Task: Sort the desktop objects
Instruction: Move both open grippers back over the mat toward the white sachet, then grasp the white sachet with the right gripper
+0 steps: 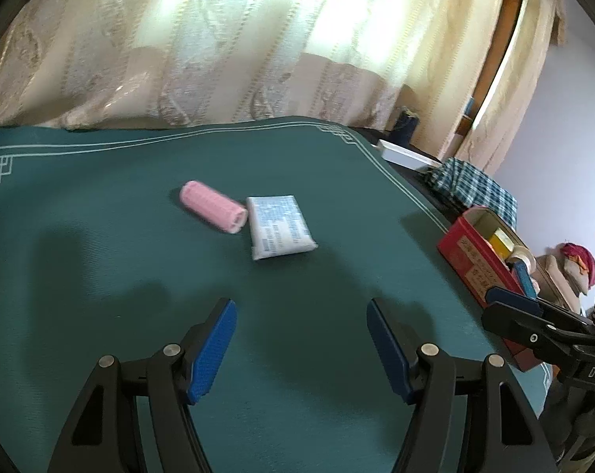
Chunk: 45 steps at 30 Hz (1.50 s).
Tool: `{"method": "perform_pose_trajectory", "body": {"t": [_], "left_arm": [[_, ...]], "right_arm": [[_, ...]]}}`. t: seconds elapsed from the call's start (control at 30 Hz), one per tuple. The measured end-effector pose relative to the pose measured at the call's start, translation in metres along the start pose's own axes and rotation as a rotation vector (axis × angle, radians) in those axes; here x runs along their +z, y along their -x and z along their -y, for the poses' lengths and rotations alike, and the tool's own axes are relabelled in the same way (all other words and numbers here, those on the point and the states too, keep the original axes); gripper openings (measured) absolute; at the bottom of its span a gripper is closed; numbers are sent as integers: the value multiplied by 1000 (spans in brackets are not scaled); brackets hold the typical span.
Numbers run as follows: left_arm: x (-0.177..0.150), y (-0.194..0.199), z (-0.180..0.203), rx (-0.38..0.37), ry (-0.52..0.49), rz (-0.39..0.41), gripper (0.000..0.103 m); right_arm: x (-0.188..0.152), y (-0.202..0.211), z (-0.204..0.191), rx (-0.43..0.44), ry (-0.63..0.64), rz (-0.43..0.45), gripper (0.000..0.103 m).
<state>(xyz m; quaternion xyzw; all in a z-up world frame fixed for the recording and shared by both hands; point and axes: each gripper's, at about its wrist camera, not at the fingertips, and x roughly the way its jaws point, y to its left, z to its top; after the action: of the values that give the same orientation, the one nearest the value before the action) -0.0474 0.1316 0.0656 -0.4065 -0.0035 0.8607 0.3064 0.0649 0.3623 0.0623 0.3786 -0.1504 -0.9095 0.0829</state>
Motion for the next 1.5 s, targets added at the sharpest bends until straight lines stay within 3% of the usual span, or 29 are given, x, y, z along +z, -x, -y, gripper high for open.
{"method": "perform_pose_trajectory", "body": {"t": [0.43,0.7,1.03,1.5], "left_arm": [[-7,5,-60,70,96,3,70],[-17,3,-88,68,164,-1,70],[-21,5,-101,65,204,3,70],[-23,0,-104,72,212,-10,70]], "right_arm": [[24,-67,-36,-12,60,-80,66],[37,-114,-57,-44,88,-126,66],[55,-155,-77,-65,105,-137,66],[66,-190,-67,-118,81,-156,66]]}}
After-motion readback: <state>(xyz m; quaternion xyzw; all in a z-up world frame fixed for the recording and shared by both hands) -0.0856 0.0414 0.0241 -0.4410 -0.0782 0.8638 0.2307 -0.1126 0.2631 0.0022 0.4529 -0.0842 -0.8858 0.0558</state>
